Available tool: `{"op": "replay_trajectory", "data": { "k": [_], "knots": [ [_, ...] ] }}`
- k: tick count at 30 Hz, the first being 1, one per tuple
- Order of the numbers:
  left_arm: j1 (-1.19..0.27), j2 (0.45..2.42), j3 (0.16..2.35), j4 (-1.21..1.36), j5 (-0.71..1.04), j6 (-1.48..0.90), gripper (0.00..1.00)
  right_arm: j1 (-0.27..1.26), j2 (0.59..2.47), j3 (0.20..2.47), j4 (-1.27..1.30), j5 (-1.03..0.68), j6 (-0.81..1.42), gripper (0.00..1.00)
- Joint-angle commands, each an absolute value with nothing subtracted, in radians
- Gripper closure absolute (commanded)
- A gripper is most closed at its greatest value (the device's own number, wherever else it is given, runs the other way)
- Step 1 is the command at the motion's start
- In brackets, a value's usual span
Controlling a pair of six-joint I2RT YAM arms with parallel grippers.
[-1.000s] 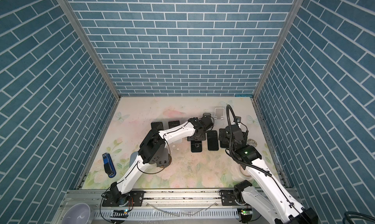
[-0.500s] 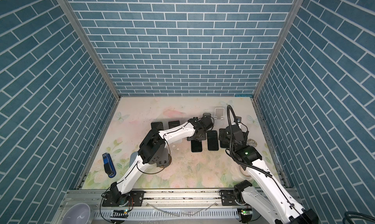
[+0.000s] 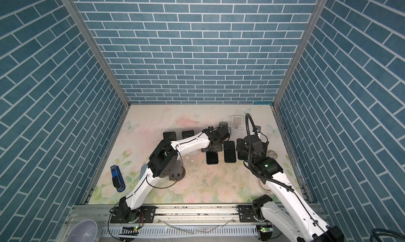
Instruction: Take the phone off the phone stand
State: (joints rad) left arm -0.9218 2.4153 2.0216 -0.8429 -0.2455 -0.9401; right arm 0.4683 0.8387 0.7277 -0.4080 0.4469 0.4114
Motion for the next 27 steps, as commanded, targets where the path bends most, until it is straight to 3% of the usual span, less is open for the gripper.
{"op": "replay_trajectory", "data": {
  "k": [1, 15, 27],
  "knots": [
    [-0.917, 2.429, 1.976, -0.882, -0.226, -0.935, 0.17, 0.464, 0.836, 0.717, -0.404, 0.442, 0.422, 0.01],
    [-0.948, 2.327, 1.973, -0.830, -0.311, -0.852, 0.00, 0.465, 0.839, 0.742, -0.419, 0.428, 0.420, 0.01],
    [-0.976, 2.209, 1.934, -0.798, -0.361, -0.818, 0.00, 0.464, 0.822, 0.786, -0.467, 0.429, 0.417, 0.01]
  ]
}}
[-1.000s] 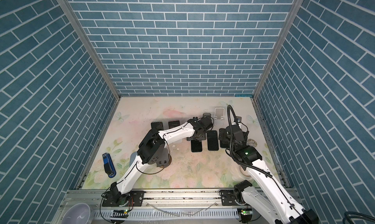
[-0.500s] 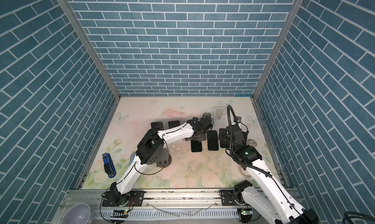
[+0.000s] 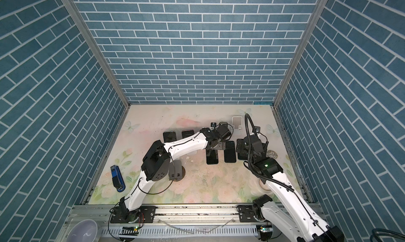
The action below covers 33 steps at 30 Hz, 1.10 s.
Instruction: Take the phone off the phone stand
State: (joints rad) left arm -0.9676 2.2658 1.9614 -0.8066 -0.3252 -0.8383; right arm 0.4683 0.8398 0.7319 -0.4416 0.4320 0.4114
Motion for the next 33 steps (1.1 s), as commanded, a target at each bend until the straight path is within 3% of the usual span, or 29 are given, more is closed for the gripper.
{"op": "replay_trajectory", "data": {
  "k": [1, 11, 21, 33],
  "knots": [
    [-0.978, 2.190, 1.921, -0.790, -0.365, -0.815, 0.00, 0.465, 0.817, 0.788, -0.470, 0.429, 0.417, 0.02],
    [-0.979, 2.012, 1.855, -0.717, -0.385, -0.759, 0.00, 0.465, 0.819, 0.794, -0.500, 0.392, 0.425, 0.02],
    [-0.971, 1.790, 1.693, -0.598, -0.430, -0.710, 0.00, 0.478, 0.895, 0.783, -0.463, 0.224, 0.502, 0.02],
    [-0.890, 1.479, 1.384, -0.555, -0.496, -0.752, 0.00, 0.671, 1.030, 0.883, -0.489, 0.258, 0.522, 0.02]
  ]
}}
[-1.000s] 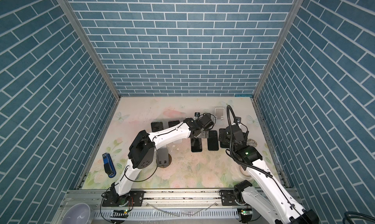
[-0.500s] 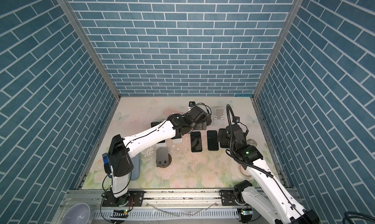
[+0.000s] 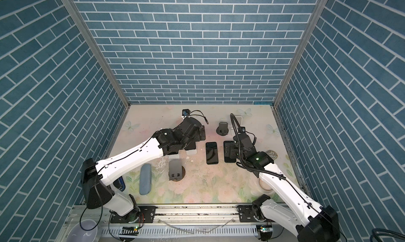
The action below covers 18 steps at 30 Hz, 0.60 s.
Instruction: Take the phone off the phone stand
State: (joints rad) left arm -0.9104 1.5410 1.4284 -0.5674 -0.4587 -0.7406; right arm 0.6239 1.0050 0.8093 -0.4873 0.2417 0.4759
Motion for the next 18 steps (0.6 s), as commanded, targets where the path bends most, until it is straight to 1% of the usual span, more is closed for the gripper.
{"op": "replay_trajectory", "data": {
  "k": [1, 7, 10, 14, 18],
  "knots": [
    [-0.882, 1.450, 1.361, -0.552, -0.497, -0.752, 0.00, 0.690, 1.043, 0.894, -0.488, 0.258, 0.529, 0.02],
    [-0.813, 1.270, 1.205, -0.563, -0.480, -0.775, 0.00, 0.795, 1.134, 0.957, -0.475, 0.259, 0.601, 0.02],
    [-0.782, 1.174, 1.131, -0.581, -0.481, -0.786, 0.00, 0.858, 1.192, 0.999, -0.476, 0.291, 0.626, 0.01],
    [-0.749, 1.074, 1.069, -0.627, -0.486, -0.790, 0.00, 0.946, 1.282, 1.074, -0.491, 0.324, 0.645, 0.01],
    [-0.713, 0.987, 1.016, -0.674, -0.485, -0.795, 0.00, 1.016, 1.386, 1.158, -0.502, 0.320, 0.663, 0.01]
  ]
}}
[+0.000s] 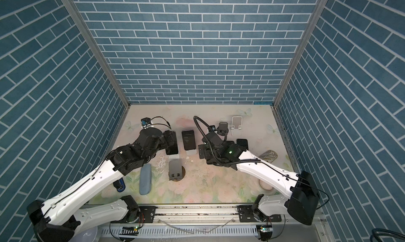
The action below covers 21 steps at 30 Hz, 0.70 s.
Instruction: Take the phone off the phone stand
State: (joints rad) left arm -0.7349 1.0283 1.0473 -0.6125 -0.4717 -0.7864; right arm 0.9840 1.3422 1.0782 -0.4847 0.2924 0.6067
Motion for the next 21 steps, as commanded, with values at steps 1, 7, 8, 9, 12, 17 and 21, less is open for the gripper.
{"op": "replay_trajectory", "data": {
  "k": [1, 7, 8, 9, 12, 17, 21],
  "knots": [
    [-0.704, 0.968, 1.004, -0.686, -0.483, -0.794, 0.00, 1.033, 1.413, 1.180, -0.505, 0.316, 0.665, 0.02],
    [-0.676, 0.869, 0.950, -0.761, -0.518, -0.791, 0.00, 1.111, 1.574, 1.330, -0.548, 0.252, 0.694, 0.02],
    [-0.672, 0.852, 0.940, -0.770, -0.527, -0.791, 0.00, 1.122, 1.601, 1.357, -0.563, 0.247, 0.699, 0.01],
    [-0.666, 0.831, 0.929, -0.781, -0.535, -0.790, 0.00, 1.134, 1.628, 1.385, -0.581, 0.245, 0.701, 0.01],
    [-0.647, 0.776, 0.902, -0.810, -0.546, -0.790, 0.00, 1.170, 1.711, 1.474, -0.645, 0.240, 0.706, 0.02],
    [-0.639, 0.699, 0.871, -0.858, -0.557, -0.785, 0.00, 1.204, 1.801, 1.555, -0.716, 0.230, 0.736, 0.01],
    [-0.638, 0.643, 0.795, -0.833, -0.601, -0.744, 0.00, 1.223, 1.843, 1.534, -0.706, 0.247, 0.717, 0.02]
  ]
}}
